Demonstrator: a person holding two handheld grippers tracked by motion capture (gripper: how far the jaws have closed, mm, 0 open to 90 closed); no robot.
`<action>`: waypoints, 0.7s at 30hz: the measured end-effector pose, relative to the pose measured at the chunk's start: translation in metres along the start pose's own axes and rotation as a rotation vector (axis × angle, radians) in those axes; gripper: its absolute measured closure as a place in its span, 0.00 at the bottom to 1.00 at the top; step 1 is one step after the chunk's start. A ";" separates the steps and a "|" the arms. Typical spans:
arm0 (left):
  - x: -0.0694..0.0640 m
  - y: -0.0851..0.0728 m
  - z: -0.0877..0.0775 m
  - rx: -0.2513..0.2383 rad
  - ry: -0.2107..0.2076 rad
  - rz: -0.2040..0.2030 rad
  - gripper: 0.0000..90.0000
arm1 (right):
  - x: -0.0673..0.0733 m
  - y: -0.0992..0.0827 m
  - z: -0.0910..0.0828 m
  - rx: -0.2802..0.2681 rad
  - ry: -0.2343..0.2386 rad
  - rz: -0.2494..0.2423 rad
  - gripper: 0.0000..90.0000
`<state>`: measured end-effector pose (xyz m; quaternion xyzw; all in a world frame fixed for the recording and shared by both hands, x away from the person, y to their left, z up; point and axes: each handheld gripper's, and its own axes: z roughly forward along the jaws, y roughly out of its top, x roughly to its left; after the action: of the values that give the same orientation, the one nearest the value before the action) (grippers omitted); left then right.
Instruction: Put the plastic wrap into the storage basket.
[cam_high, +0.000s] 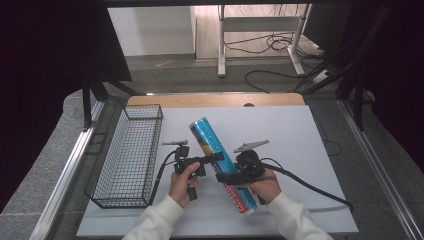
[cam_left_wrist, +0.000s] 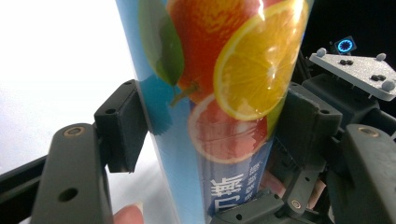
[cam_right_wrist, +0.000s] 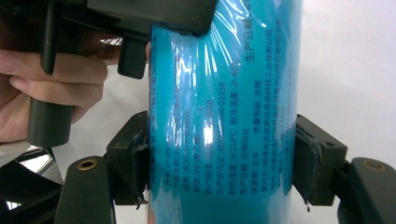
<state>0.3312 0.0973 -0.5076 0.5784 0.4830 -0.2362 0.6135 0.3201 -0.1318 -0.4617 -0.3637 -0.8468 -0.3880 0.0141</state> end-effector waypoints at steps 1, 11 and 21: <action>-0.001 0.000 0.000 -0.001 0.002 0.001 0.35 | 0.000 0.000 0.000 0.000 0.001 -0.001 0.35; -0.002 0.006 -0.010 -0.020 -0.051 -0.022 0.36 | 0.004 0.002 -0.006 -0.065 0.056 -0.008 0.29; -0.009 0.012 -0.032 -0.047 -0.039 0.018 0.36 | 0.007 0.004 -0.043 -0.162 0.037 -0.074 0.15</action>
<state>0.3274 0.1280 -0.4897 0.5635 0.4713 -0.2305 0.6381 0.3064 -0.1544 -0.4275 -0.3249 -0.8251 -0.4620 -0.0139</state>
